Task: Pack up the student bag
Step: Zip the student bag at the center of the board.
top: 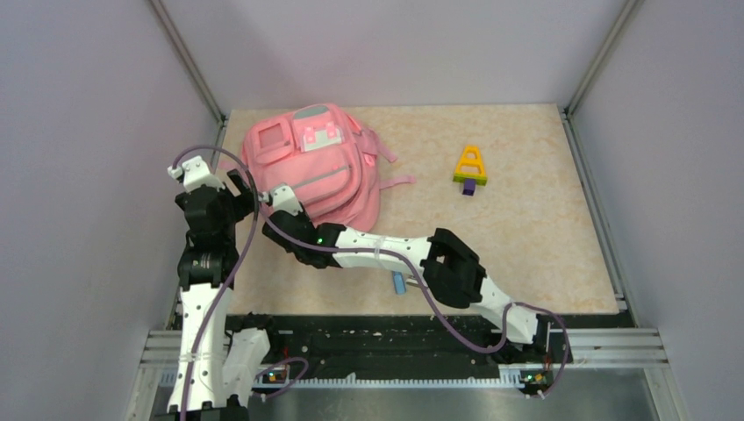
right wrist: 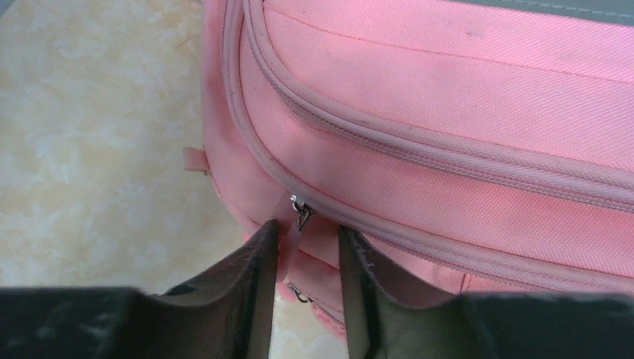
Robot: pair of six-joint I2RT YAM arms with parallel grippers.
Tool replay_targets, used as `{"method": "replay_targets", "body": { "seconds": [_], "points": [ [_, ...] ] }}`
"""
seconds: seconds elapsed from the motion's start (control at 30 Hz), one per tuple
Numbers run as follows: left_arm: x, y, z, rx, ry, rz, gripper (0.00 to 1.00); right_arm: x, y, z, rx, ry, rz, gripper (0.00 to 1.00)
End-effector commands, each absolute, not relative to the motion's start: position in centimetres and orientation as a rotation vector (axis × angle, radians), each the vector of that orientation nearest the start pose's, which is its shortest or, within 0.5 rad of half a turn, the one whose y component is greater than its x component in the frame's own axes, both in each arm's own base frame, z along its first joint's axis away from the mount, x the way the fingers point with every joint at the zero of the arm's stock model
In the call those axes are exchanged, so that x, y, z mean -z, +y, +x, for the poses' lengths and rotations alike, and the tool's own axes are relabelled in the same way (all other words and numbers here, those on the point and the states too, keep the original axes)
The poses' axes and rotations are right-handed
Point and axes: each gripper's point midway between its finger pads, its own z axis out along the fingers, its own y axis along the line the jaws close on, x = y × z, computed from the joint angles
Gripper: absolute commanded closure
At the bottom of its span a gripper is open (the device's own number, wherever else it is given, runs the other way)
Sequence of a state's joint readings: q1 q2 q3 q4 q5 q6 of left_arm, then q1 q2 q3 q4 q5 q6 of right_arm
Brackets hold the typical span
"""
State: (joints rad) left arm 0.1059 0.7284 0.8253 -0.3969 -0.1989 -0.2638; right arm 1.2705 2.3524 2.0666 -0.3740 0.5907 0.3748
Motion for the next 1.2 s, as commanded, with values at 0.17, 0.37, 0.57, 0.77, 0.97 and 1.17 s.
{"method": "replay_targets", "body": {
  "seconds": [0.17, 0.37, 0.57, 0.77, 0.97, 1.17],
  "points": [
    [-27.1, 5.3, 28.6, -0.063, 1.757, -0.465, 0.10, -14.0, 55.5, 25.6, -0.316, 1.986, -0.628, 1.00],
    [-26.8, 5.4, 28.6, -0.069, 1.765, -0.467, 0.10, -15.1, 52.1, 25.0, -0.296, 2.003, -0.633, 1.00],
    [-26.3, 5.0, 29.0, -0.045, 1.786, -0.462, 0.10, -14.7, 47.0, 25.3, -0.271, 2.066, -0.622, 1.00],
    [-23.5, 1.6, 29.1, 0.227, 1.838, -0.576, 0.10, -14.8, 44.6, 25.7, -0.384, 2.110, -0.610, 1.00],
    [-15.1, -3.3, 28.0, 0.618, 1.881, -0.741, 0.15, -14.1, 43.5, 26.1, -0.469, 2.159, -0.592, 1.00],
    [-12.2, -4.3, 26.6, 0.713, 1.866, -0.807, 0.16, -14.2, 43.4, 25.9, -0.497, 2.157, -0.592, 1.00]
  ]
}}
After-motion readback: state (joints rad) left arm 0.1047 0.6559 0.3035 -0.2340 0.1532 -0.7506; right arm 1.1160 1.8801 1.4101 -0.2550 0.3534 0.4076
